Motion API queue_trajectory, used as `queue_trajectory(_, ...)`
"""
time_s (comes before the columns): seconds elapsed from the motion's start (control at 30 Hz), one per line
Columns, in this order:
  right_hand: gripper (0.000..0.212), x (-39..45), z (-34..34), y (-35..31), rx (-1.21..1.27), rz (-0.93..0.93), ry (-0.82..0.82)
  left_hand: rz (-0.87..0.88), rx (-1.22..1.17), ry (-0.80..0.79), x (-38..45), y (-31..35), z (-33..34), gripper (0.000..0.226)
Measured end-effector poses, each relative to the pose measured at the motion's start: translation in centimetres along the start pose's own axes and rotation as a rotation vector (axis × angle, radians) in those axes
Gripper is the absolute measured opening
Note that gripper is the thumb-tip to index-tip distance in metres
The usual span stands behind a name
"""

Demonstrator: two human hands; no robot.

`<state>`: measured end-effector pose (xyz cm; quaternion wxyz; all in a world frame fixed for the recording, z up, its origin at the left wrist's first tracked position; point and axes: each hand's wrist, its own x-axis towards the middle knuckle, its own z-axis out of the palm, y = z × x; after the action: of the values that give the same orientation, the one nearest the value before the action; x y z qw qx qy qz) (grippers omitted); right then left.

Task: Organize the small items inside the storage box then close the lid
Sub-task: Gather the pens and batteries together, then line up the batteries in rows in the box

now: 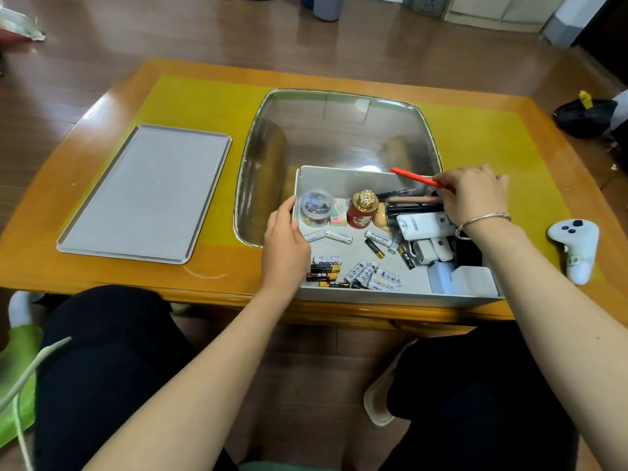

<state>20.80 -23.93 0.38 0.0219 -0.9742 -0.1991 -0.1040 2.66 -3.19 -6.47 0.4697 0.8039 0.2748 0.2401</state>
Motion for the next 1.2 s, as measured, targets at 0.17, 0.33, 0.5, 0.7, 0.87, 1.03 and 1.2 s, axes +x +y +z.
queue_trajectory(0.17,0.03,-0.5,-0.3,-0.5,0.005,-0.006,0.042,0.004,0.0,0.003,0.0,0.1,0.0,0.04)
queue_trajectory(0.33,0.044,-1.3,0.4,-0.6,-0.002,0.036,0.035,-0.014,-0.003,-0.003,-0.1,0.1,0.0,0.04)
queue_trajectory(0.5,0.045,-1.0,0.4,-0.4,-0.016,0.09,0.112,-0.014,0.01,-0.009,0.0,0.0,0.0,0.041)
queue_trajectory(0.7,0.033,-2.3,0.0,-2.7,0.102,-0.012,0.105,-0.004,0.023,-0.015,-0.1,0.1,-0.1,0.042)
queue_trajectory(0.87,0.03,-6.2,-0.9,-4.2,0.314,-0.212,0.084,-0.012,0.019,-0.016,-0.1,0.1,-0.1,0.042)
queue_trajectory(1.03,0.039,-8.0,0.0,-6.0,0.287,-0.391,-0.642,0.0,0.018,-0.018,-0.2,0.2,-0.2,0.042)
queue_trajectory(1.2,0.05,-6.8,2.2,-10.1,0.232,-0.528,-0.682,-0.014,0.015,-0.011,-0.2,0.3,-0.2,0.042)
